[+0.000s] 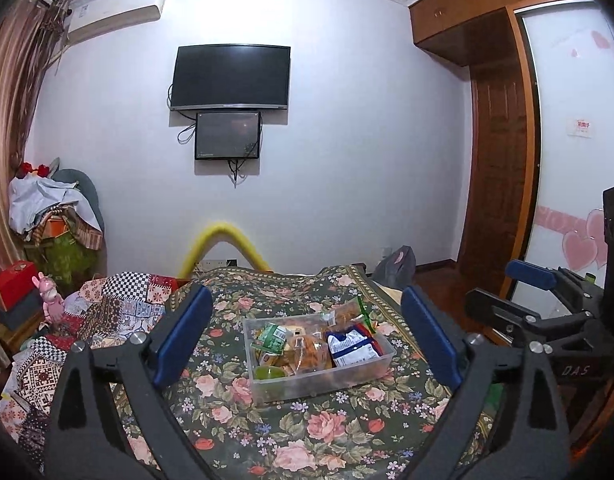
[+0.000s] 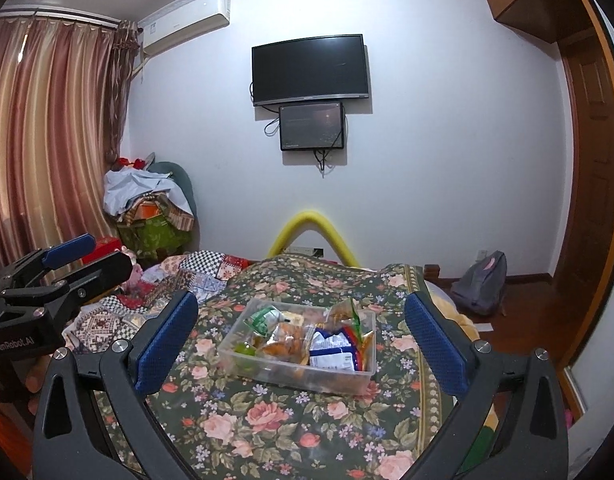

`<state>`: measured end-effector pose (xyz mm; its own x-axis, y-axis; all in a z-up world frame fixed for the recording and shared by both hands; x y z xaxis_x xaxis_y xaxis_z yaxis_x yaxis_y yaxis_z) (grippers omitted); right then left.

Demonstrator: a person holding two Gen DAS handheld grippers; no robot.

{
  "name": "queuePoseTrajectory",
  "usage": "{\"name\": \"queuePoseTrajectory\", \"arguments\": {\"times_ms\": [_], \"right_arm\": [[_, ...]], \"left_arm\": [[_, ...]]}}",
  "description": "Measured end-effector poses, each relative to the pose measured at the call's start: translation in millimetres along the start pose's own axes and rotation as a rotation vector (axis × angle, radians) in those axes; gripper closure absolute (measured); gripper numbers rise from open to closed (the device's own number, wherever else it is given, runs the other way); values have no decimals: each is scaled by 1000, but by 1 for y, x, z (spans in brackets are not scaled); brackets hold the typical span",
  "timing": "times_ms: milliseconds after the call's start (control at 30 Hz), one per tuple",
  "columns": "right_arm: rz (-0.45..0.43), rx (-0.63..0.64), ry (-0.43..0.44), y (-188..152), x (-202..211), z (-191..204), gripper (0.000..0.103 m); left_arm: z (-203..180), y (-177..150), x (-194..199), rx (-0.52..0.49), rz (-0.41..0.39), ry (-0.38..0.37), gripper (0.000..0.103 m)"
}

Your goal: Organize snacks

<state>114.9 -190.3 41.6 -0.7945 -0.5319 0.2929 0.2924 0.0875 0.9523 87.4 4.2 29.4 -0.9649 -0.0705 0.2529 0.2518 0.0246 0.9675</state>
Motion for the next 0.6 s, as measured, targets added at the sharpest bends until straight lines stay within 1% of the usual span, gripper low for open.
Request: {"name": "queuePoseTrajectory", "arguments": {"times_ms": [367,600], "right_arm": [[3,-10,-13,-5,3,-1,0],[0,-15,-19,-4,5,-2,0]], "left_arm": [[2,-10,-4,3,23,2,4],[0,-14,-5,-4,22,7,3]]}}
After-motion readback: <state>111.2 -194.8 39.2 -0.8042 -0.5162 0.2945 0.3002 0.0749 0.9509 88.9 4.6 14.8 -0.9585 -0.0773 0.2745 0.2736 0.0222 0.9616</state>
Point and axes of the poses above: each gripper's, at about its wrist camera, not at the fingertips, and x roughly against the way its jaws point, z to its left, y to its top, the point moved 3 cm from there along -x, roughly the way its jaws point, and after that the axes turned 5 degrees about y, right-handed, at the moved point
